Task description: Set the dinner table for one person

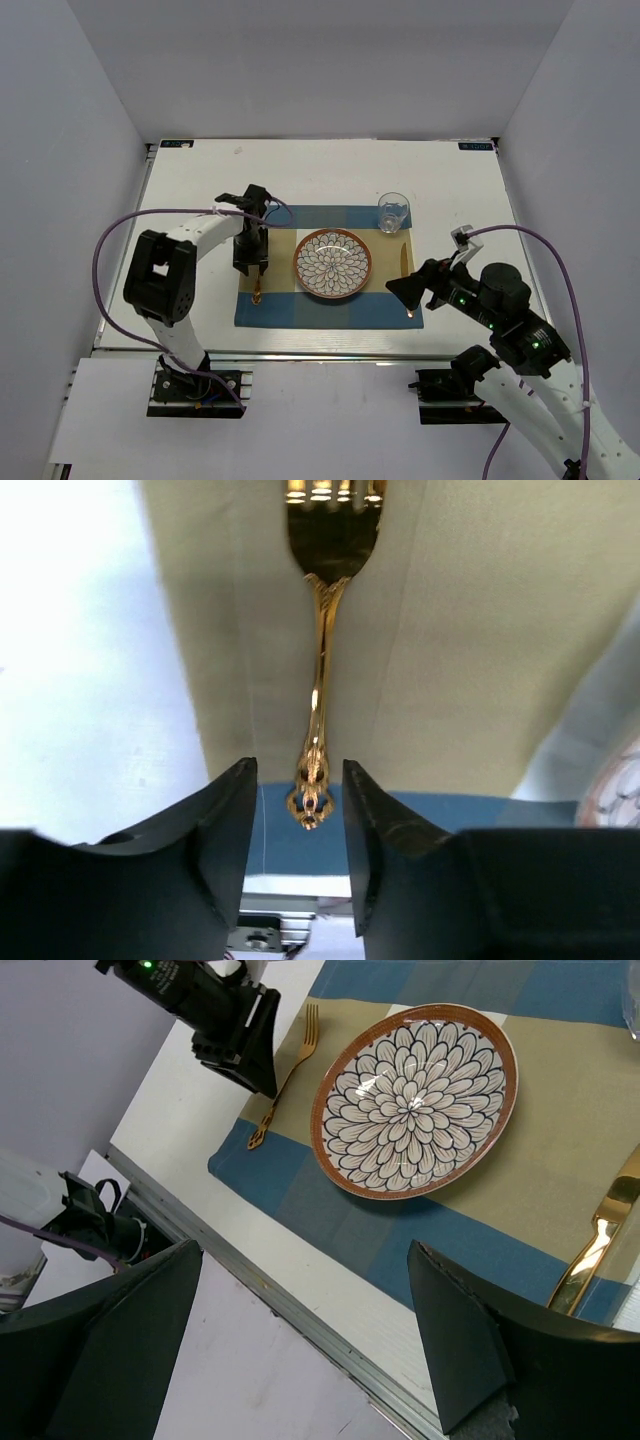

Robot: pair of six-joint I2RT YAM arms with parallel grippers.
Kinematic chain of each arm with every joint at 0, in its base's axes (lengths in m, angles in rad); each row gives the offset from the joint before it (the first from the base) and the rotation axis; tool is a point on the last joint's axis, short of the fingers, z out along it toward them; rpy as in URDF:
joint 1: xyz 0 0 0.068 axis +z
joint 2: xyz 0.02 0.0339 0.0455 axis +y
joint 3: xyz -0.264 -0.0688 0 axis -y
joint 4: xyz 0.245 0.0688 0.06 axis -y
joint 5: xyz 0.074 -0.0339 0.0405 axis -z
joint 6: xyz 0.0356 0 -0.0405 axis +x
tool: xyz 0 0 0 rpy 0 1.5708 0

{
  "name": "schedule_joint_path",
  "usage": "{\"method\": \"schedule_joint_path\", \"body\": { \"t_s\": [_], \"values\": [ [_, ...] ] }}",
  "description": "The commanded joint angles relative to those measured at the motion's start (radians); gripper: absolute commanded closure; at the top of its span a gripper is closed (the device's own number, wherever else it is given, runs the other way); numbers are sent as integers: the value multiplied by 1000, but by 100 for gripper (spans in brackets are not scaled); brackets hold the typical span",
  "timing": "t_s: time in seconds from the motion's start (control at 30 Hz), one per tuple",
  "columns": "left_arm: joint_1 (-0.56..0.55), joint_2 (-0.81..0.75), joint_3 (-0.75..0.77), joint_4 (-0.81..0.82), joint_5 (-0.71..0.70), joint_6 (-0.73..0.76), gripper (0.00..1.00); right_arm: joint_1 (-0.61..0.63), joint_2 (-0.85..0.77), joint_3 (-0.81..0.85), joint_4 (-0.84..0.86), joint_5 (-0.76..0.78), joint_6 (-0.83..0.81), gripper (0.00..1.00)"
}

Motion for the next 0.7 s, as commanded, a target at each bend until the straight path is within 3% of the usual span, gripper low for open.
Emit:
{"method": "schedule_joint_path", "body": {
  "t_s": [0.0,0.03,0.07,0.1,0.33,0.37,0.67],
  "values": [
    [-6,-133,46,-22,-69,-65,50,1,-4,73,-15,42,-17,11],
    [-6,-193,50,-28,-87,-97,47,2,8,86,-26,53,-34,11],
    [-6,-228,47,-28,-106,-114,31,2,13,119,-39,64,-43,11],
    [-6,-263,40,-34,-144,-130,26,-1,28,136,-74,99,-54,11],
    [12,-676,-24,-106,-371,-227,12,-1,111,334,-306,352,-104,11],
    [12,-713,-26,-123,-397,-233,4,-1,117,356,-331,411,-107,11],
    [12,-992,65,-335,-511,-275,2,-1,203,609,-587,723,-161,11]
  ]
}}
